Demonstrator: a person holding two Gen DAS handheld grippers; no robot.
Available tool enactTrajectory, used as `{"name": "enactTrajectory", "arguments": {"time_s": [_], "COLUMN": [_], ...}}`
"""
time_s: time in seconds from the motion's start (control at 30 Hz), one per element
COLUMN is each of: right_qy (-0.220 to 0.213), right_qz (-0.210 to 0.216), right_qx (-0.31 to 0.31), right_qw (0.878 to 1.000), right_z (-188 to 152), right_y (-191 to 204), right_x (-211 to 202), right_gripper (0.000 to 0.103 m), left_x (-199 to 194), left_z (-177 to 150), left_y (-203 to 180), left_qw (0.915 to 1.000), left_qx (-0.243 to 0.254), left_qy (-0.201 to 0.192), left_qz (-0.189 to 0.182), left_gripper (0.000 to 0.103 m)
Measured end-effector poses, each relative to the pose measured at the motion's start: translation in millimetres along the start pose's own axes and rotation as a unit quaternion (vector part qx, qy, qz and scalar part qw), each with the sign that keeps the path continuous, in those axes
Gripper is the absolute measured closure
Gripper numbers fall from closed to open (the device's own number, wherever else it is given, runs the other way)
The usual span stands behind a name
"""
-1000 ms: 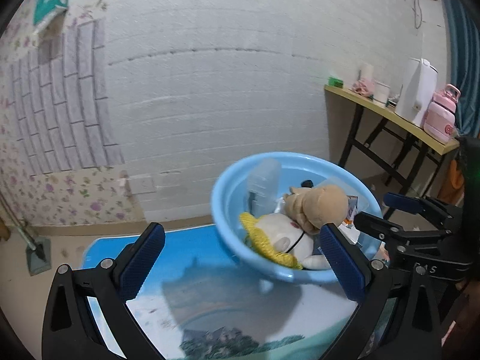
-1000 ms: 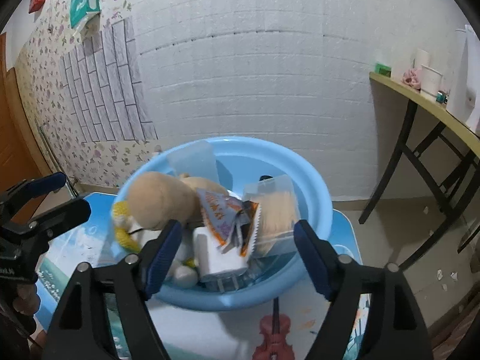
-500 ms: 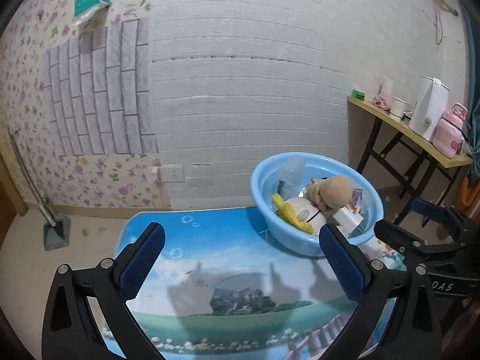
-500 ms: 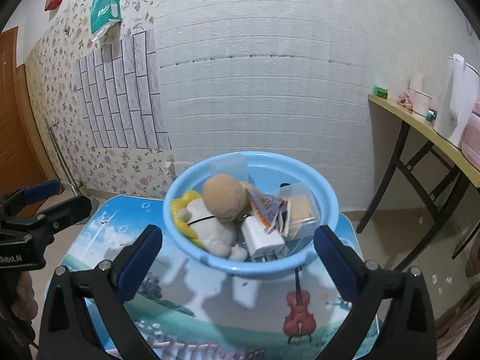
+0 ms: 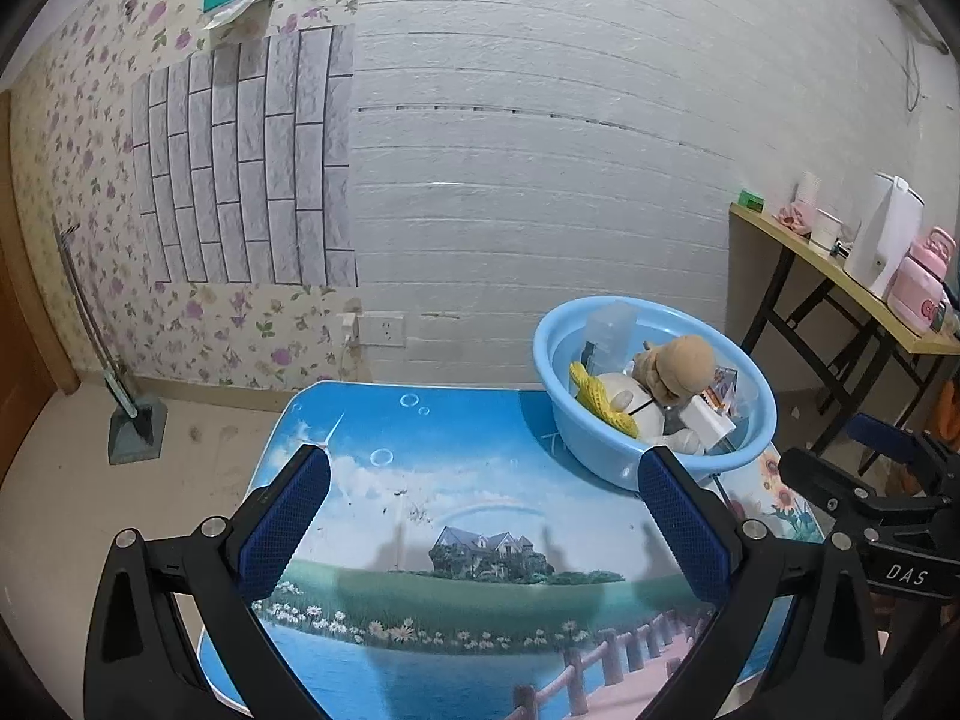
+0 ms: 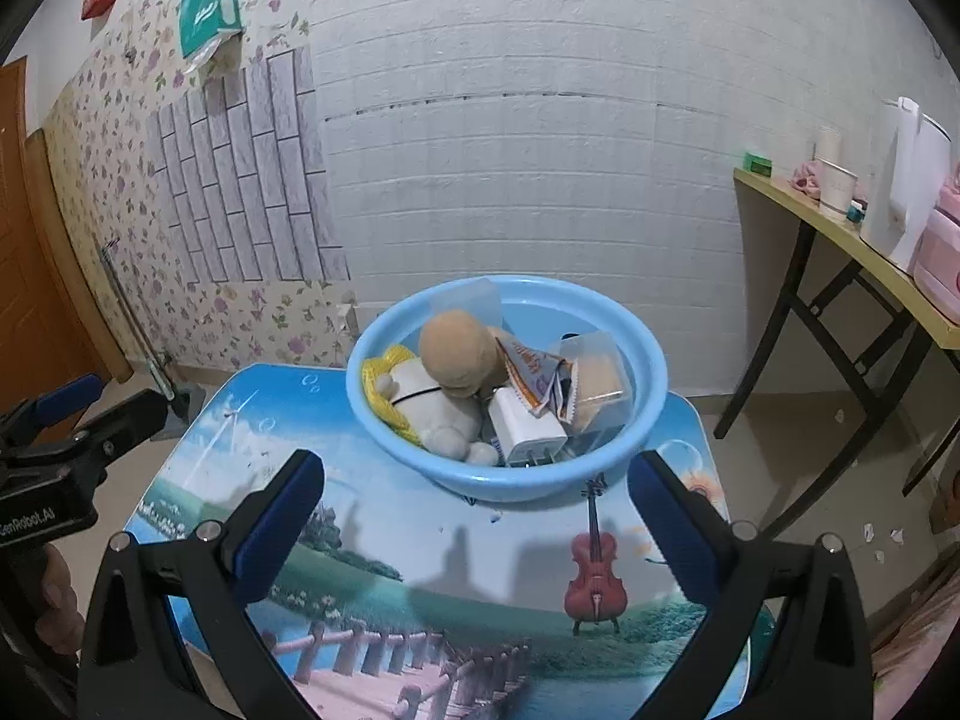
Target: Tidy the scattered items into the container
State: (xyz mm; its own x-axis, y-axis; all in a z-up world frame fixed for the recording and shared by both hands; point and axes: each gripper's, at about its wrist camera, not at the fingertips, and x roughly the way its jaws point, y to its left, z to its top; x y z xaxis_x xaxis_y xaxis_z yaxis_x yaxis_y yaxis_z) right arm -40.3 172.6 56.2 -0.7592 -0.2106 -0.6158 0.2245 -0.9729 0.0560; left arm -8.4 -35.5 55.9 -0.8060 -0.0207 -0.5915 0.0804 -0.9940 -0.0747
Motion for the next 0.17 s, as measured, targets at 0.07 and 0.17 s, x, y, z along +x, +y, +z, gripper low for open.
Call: {"name": "enactTrajectory", "arguments": {"time_s": [0.07, 0.17], "right_qy": [-0.004, -0.006], "right_qz": [0.001, 0.002], "right_qx": [-0.001, 0.007], "right_qw": [1.000, 1.000], "right_z": [-0.6, -2.3], "right_y": [0.3, -2.4], "right_x": [-2.5, -3.7], "right_gripper": [0.000, 0.000], "left_x": [-0.8, -1.8], "left_z": [-1.4, -3.7], "left_y": [-1.6, -4.9], "left_qw": [1.0000, 0.9998], "left_qx": [0.009, 0.021], "left_qy": [-0.001, -0.001], "left_qz": [0.002, 0.003], "left_gripper": [0.000, 0.000]}}
